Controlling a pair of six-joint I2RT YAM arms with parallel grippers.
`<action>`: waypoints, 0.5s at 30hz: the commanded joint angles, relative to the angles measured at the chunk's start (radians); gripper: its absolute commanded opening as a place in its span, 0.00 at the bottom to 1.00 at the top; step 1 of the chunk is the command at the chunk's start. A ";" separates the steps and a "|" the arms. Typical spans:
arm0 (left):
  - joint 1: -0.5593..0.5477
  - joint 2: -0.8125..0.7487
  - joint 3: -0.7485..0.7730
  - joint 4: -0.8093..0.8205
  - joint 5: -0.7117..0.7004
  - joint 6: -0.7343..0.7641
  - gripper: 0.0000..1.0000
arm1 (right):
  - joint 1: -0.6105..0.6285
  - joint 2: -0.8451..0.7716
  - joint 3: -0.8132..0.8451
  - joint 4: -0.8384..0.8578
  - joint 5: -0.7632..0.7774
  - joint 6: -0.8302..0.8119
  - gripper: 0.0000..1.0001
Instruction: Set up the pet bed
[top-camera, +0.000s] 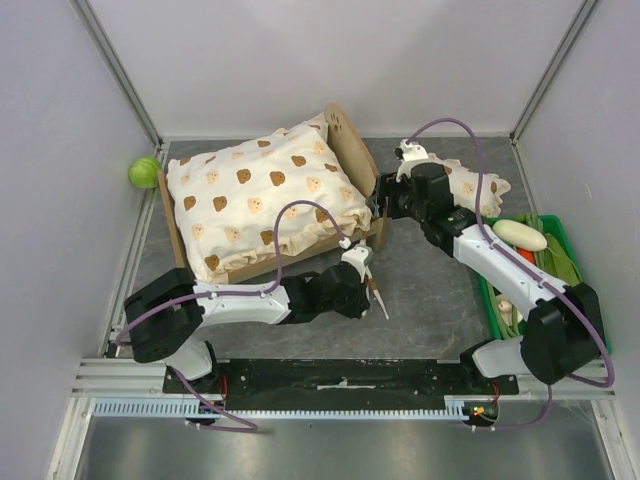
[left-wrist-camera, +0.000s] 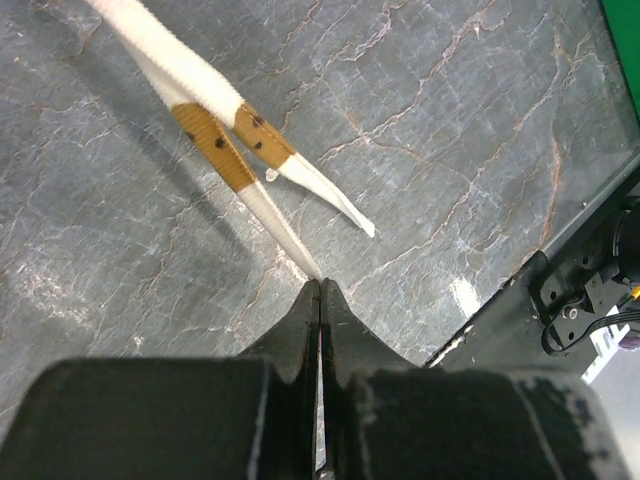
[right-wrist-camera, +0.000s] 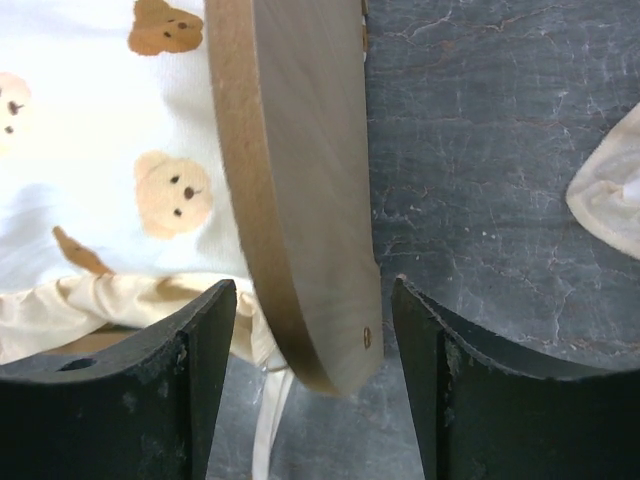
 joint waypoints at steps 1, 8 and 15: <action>-0.006 -0.047 -0.015 0.041 0.011 -0.034 0.02 | -0.004 0.077 0.083 0.037 0.039 -0.045 0.63; -0.006 -0.084 -0.021 0.038 0.023 -0.021 0.02 | -0.004 -0.001 0.022 0.069 0.180 0.026 0.00; -0.005 -0.099 -0.016 0.030 0.012 0.000 0.02 | 0.081 -0.282 -0.205 0.025 0.463 0.279 0.00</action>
